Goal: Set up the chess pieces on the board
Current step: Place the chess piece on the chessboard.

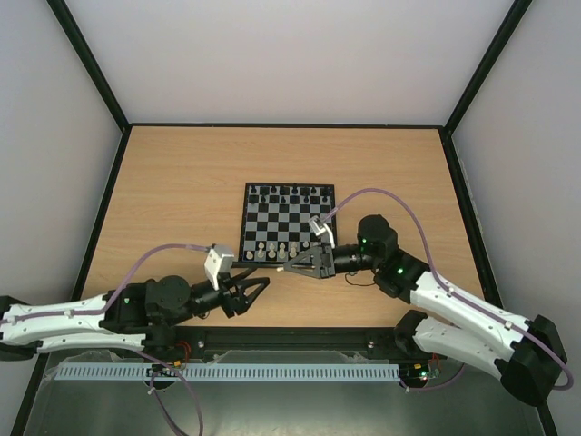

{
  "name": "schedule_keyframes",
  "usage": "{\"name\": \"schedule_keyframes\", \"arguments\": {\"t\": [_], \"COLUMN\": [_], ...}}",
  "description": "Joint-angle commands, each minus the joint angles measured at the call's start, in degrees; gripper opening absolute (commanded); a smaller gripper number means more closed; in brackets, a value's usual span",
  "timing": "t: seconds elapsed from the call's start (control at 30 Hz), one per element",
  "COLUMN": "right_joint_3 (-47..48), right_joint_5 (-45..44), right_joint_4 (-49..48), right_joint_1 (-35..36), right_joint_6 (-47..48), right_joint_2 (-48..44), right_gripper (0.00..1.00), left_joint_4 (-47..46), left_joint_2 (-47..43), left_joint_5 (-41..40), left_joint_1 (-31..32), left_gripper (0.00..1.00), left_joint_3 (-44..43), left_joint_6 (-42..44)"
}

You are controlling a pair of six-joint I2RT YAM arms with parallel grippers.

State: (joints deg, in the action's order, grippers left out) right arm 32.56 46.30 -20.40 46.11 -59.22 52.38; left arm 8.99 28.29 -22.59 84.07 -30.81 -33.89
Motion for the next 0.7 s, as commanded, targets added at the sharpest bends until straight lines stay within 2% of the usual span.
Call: {"name": "schedule_keyframes", "arguments": {"t": [0.0, 0.27, 0.43, 0.53, 0.67], "right_joint_3": [-0.5, -1.0, -1.8, -2.5, -3.2], "right_joint_5": [-5.2, -10.5, -14.6, -15.0, -15.4], "right_joint_4": [-3.0, 1.2, 3.5, 1.7, -0.5], "right_joint_1": [-0.2, -0.3, -0.3, -0.3, -0.3], "right_joint_6": [2.6, 5.8, 9.0, 10.0, 11.2], "right_joint_2": [-4.2, -6.8, -8.8, -8.9, -7.9], "right_gripper": [0.11, 0.11, 0.11, 0.11, 0.1], "left_joint_4": [-5.6, -13.8, -22.2, -27.5, -33.8], "left_joint_2": [-2.6, 4.8, 5.0, 5.8, 6.3], "left_joint_5": [7.7, 34.2, 47.6, 53.7, 58.1], "left_joint_1": [-6.2, -29.7, -40.8, -44.3, -45.2], "left_gripper": [0.63, 0.62, 0.64, 0.64, 0.65], "left_joint_3": [-0.9, 0.4, 3.1, 4.4, 6.9], "left_joint_6": [-1.9, -3.6, -7.7, -10.9, -15.5]}}
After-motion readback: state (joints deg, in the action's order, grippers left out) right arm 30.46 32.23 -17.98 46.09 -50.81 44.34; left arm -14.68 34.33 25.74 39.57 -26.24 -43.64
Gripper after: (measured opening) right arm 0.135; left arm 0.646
